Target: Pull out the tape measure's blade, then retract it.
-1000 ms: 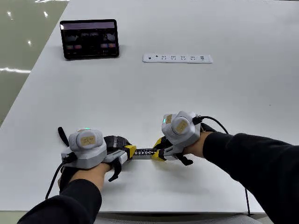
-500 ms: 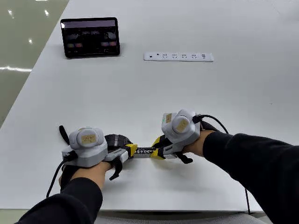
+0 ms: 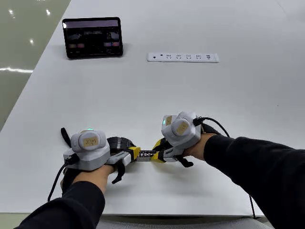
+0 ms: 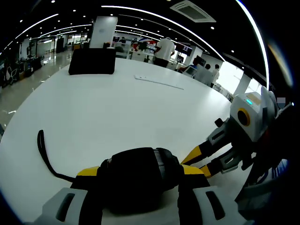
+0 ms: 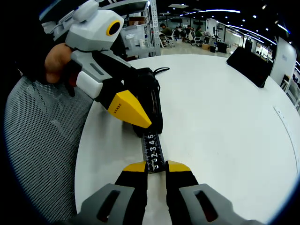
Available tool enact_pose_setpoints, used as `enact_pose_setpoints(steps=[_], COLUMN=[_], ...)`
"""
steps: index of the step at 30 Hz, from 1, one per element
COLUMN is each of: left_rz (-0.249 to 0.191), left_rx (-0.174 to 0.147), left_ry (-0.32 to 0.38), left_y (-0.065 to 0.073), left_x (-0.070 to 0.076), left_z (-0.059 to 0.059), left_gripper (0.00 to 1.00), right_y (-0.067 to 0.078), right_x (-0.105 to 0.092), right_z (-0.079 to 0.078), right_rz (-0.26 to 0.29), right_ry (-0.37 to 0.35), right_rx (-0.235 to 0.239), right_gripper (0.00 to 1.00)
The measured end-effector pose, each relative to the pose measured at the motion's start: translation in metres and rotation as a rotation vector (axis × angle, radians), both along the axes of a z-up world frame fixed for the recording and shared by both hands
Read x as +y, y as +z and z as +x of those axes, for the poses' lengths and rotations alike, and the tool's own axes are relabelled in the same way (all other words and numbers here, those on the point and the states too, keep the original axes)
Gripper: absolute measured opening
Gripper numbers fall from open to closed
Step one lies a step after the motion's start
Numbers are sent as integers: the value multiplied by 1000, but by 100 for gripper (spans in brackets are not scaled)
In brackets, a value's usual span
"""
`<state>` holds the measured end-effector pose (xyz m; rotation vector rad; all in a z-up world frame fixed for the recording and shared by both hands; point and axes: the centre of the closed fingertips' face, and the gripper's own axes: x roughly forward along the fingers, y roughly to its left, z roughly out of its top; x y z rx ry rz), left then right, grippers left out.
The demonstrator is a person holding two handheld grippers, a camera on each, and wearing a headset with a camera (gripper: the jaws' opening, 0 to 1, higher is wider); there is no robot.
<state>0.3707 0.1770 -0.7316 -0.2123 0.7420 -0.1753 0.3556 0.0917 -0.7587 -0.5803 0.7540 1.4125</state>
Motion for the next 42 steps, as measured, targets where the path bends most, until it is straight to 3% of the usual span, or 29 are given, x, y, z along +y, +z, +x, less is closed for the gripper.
enact_pose_setpoints(steps=[12, 42], left_rz=[-5, -16], left_rx=[1, 4], left_ry=[0, -5], left_y=[0, 0], left_x=[0, 0], left_z=[0, 0], left_gripper=[60, 60], right_y=[1, 0], right_x=[9, 33], right_z=[0, -1], right_rz=[29, 48], right_ry=[-21, -12], right_rx=[18, 8], right_gripper=[9, 10])
